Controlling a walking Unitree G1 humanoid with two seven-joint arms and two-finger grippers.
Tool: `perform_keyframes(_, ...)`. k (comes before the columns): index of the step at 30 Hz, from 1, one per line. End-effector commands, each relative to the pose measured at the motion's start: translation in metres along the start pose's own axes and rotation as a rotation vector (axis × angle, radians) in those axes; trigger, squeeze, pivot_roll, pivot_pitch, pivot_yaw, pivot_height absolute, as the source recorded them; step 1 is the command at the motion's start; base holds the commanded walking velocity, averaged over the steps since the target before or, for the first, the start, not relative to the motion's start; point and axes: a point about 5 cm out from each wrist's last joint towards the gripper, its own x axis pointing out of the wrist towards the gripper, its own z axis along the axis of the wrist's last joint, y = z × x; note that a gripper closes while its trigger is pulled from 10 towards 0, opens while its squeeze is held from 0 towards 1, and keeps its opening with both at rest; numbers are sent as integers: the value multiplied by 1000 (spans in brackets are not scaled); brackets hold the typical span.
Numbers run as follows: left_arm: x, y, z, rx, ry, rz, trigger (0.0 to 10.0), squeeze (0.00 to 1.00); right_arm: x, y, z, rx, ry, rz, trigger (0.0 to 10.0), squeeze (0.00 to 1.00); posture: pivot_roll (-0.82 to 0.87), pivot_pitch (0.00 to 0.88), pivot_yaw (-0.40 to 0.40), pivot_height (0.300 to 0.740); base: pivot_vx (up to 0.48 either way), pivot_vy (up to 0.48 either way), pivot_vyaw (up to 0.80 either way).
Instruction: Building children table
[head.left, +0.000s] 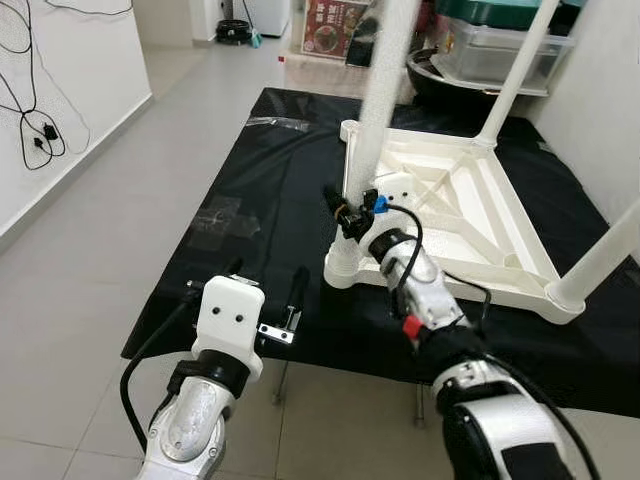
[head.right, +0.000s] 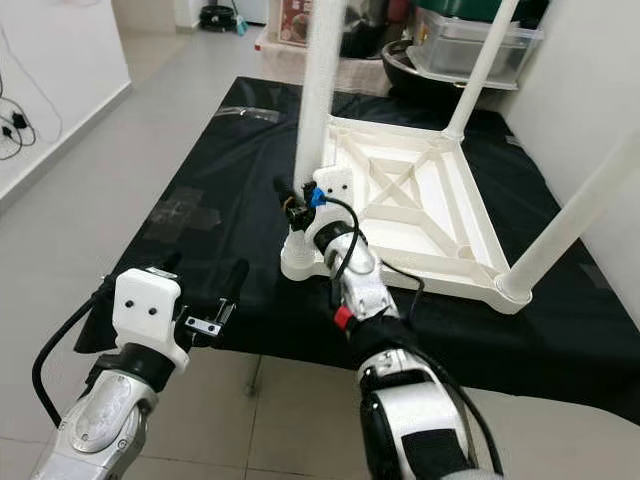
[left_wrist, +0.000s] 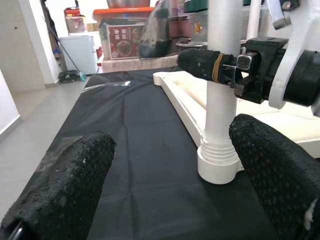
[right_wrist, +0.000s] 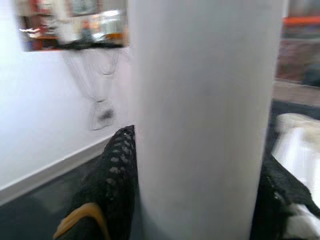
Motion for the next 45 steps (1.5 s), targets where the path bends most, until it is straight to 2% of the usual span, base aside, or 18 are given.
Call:
perform_keyframes(1,1,-2,-5,-8,23,-2,10000,0,2,3,-2,9,32,98,10000,0,118,97,-113,740,0,0,0)
perform_keyframes(6,2,-4,-4,-9,20,-5,10000,0,10,7,0,42,83,192,10000,0,119,97,-113,740,0,0,0)
perform_keyframes(15,3,-4,-1,-6,8,-2,10000,0,17,9,1,73,149,272,10000,0,138,95,-127,740,0,0,0)
perform_keyframes(16,3,-4,-1,-4,9,-2,10000,0,17,10,1,77,151,285,8941,0,138,93,-126,740,0,0,0)
perform_keyframes(17,3,-5,-1,-5,9,-2,10000,0,18,10,1,78,151,285,8941,0,138,93,-126,740,0,0,0)
perform_keyframes(18,2,-5,-1,-5,9,-3,10000,0,18,9,2,82,148,284,0,0,139,89,-127,740,0,0,0)
perform_keyframes(23,2,-5,-1,-3,9,-2,10000,0,18,5,4,101,120,230,0,0,138,85,-126,740,0,0,0)
perform_keyframes(28,2,-3,-2,-1,11,2,10000,0,14,-3,-2,64,119,112,0,0,136,77,-122,740,0,0,0)
perform_keyframes(30,2,-3,-2,1,11,4,10000,0,9,-12,-9,36,135,-61,0,0,132,73,-119,740,0,0,0)
perform_keyframes(31,2,-3,-2,1,11,4,10000,0,9,-12,-9,36,135,-61,0,0,132,73,-119,740,0,0,0)
perform_keyframes(33,2,-2,-2,-2,12,17,10000,0,-5,-31,-18,-54,159,-445,0,0,125,68,-117,740,0,0,0)
perform_keyframes(34,2,-2,-2,-2,12,17,10000,0,-5,-31,-18,-54,159,-445,0,0,125,68,-117,740,0,0,0)
perform_keyframes(36,1,-1,-3,-4,15,21,10000,0,-18,-37,-25,-40,156,-715,0,0,126,67,-118,740,0,0,0)
perform_keyframes(37,1,-1,-3,-4,15,21,10000,0,-18,-37,-25,-40,156,-715,0,0,126,67,-118,740,0,0,0)
perform_keyframes(38,1,-2,-4,-4,16,17,10000,0,-24,-23,-33,6,164,-811,0,0,128,65,-116,740,0,0,0)
perform_keyframes(39,1,-2,-4,-4,16,17,10000,0,-24,-23,-33,6,164,-811,0,0,128,65,-116,740,0,0,0)
perform_keyframes(43,2,-2,-4,-1,16,14,10000,0,-20,8,-37,97,161,-836,0,0,129,62,-116,740,0,0,0)
perform_keyframes(45,2,-2,-4,-1,16,14,10000,0,-17,13,-37,105,158,-821,0,0,130,64,-119,740,0,0,0)
